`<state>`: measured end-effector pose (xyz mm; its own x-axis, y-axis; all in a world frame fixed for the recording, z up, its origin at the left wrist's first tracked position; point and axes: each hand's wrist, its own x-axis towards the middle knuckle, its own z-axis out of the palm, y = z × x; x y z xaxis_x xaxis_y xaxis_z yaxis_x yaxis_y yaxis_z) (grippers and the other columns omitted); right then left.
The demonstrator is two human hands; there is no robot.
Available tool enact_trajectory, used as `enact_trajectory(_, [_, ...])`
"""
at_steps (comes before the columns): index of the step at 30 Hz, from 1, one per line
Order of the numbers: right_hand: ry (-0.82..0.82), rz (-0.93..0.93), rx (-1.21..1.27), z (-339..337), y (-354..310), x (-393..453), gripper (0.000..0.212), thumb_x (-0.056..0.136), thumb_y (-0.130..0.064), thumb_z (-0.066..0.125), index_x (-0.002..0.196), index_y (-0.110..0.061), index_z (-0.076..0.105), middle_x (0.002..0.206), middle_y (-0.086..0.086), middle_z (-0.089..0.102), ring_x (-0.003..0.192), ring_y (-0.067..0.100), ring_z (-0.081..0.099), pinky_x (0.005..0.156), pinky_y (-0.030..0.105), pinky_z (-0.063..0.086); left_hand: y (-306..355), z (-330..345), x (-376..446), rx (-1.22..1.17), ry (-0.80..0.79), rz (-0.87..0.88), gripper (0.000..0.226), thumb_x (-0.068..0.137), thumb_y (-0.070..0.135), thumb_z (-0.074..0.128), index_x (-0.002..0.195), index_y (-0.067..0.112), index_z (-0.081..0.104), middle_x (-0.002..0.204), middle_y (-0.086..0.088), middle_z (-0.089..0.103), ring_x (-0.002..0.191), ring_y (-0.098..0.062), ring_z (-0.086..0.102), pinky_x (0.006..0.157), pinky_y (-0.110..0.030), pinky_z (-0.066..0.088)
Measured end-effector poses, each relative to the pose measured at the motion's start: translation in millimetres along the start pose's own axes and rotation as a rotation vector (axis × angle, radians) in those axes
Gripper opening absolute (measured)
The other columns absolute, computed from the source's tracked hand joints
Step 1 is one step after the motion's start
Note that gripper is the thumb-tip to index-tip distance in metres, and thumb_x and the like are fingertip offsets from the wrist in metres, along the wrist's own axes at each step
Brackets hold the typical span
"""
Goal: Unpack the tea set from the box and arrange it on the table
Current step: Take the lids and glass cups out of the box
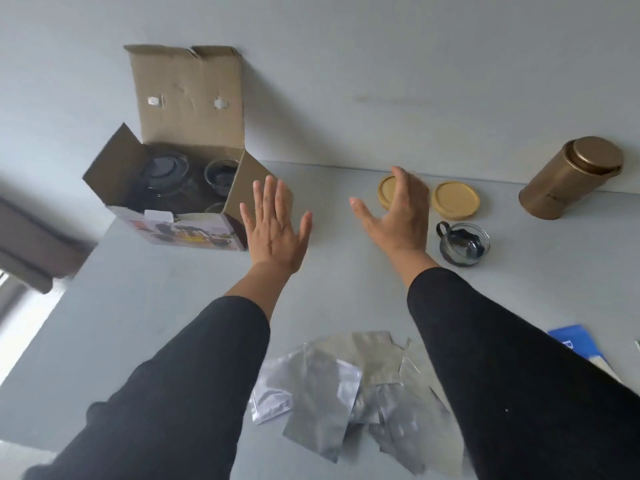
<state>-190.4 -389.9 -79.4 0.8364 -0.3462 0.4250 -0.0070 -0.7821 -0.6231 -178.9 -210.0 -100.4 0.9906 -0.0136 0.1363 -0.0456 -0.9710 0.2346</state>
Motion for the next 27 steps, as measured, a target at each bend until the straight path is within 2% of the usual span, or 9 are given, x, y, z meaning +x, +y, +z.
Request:
enact_trajectory(7, [-0.235, -0.123, 0.014, 68.2, -110.6, 3.9, 0.066, 0.076, -0.048, 0.068, 0.127, -0.01, 0.049, 0.124, 0.006, 0.055, 0.12, 0.027, 0.045, 0.096, 0.036, 0.036, -104.7, -56.1, 38.9, 0.044, 0.094, -0.086, 0.068, 0.099, 0.048, 0.026, 0.153, 0.013, 0.004, 0.161, -0.003, -0.004, 0.148, -0.021, -0.012, 0.118, -0.046, -0.007])
enact_trajectory(14, [-0.378, -0.231, -0.147, 136.0, -168.9, 4.4, 0.062, 0.075, -0.049, 0.066, 0.125, -0.017, 0.049, 0.126, 0.001, 0.055, 0.12, 0.023, 0.044, 0.092, 0.037, 0.039, -182.8, -71.5, 80.7, 0.129, -0.042, 0.013, 0.071, 0.098, 0.051, 0.024, 0.153, 0.013, 0.0, 0.161, -0.003, -0.007, 0.147, -0.02, -0.014, 0.118, -0.047, -0.007])
enact_trajectory(20, [-0.497, -0.122, -0.38, 175.1, -186.8, 26.3, 0.07, 0.072, -0.055, 0.064, 0.128, -0.018, 0.044, 0.133, 0.003, 0.049, 0.132, 0.026, 0.029, 0.097, 0.044, 0.036, -216.8, -58.9, 103.0, 0.173, -0.243, 0.113, 0.077, 0.095, 0.058, 0.021, 0.152, 0.014, -0.008, 0.16, -0.002, -0.014, 0.146, -0.018, -0.019, 0.12, -0.047, -0.004])
enact_trajectory(27, [-0.61, -0.042, -0.656, 192.1, -213.1, 38.9, 0.078, 0.076, -0.054, 0.066, 0.133, -0.007, 0.039, 0.135, 0.011, 0.048, 0.136, 0.031, 0.022, 0.102, 0.047, 0.029, -222.9, -49.1, 102.7, 0.17, -0.203, 0.15, 0.078, 0.095, 0.056, 0.02, 0.15, 0.014, -0.014, 0.159, -0.003, -0.018, 0.146, -0.019, -0.018, 0.12, -0.044, -0.002])
